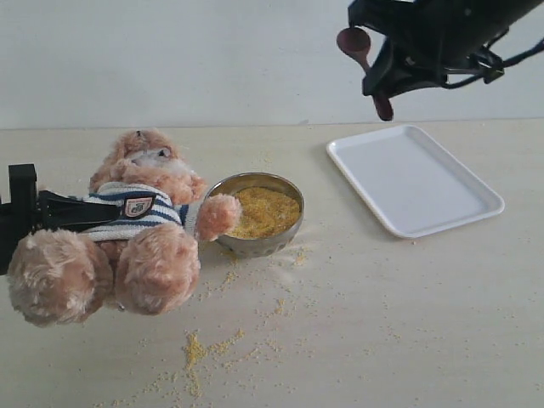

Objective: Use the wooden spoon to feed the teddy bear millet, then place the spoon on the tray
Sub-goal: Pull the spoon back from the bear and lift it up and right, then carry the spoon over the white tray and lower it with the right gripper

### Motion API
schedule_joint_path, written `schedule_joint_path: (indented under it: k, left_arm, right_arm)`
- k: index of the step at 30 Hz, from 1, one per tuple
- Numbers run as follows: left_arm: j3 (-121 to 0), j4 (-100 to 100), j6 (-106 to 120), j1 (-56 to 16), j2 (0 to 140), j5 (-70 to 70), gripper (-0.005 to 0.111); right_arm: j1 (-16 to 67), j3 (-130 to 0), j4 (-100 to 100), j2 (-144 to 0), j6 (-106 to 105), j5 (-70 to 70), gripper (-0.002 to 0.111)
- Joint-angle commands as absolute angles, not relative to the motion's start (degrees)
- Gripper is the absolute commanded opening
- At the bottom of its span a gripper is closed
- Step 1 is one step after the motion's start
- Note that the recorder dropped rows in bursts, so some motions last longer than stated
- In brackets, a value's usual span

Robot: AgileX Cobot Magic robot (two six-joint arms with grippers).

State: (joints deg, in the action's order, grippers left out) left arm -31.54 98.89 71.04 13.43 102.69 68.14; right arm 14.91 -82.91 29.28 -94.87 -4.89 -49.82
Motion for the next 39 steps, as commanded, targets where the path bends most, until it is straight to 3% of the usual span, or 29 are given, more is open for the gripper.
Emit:
schedule_joint_path:
  k: [1, 10, 18, 35, 39]
  left_arm:
    - [-31.4, 99.9, 71.5, 13.4, 102.7, 70.0, 0.005]
    - [-31.4, 99.9, 71.5, 13.4, 102.7, 70.0, 0.005]
    - [-31.4, 99.9, 71.6, 13.4, 102.7, 70.0, 0.005]
    - [-31.4, 99.9, 71.7, 13.4, 102.7, 70.0, 0.005]
    - [-31.4, 99.9, 71.7, 13.4, 102.7, 70.0, 0.005]
  right_arm:
    - [13.4, -74.0, 29.5, -88.9, -13.8, -47.3, 0.0]
    - [13.3, -56.5, 29.3, -83.8, -18.5, -44.5, 0.0]
    - [13.3, -41.6, 29.4, -83.8, -25.0, -29.7, 0.0]
    - [13.3, -40.6, 38.8, -86.4, -34.2, -27.2, 0.0]
    - [13.3, -40.7, 39.2, -87.2, -34.2, -20.0, 0.0]
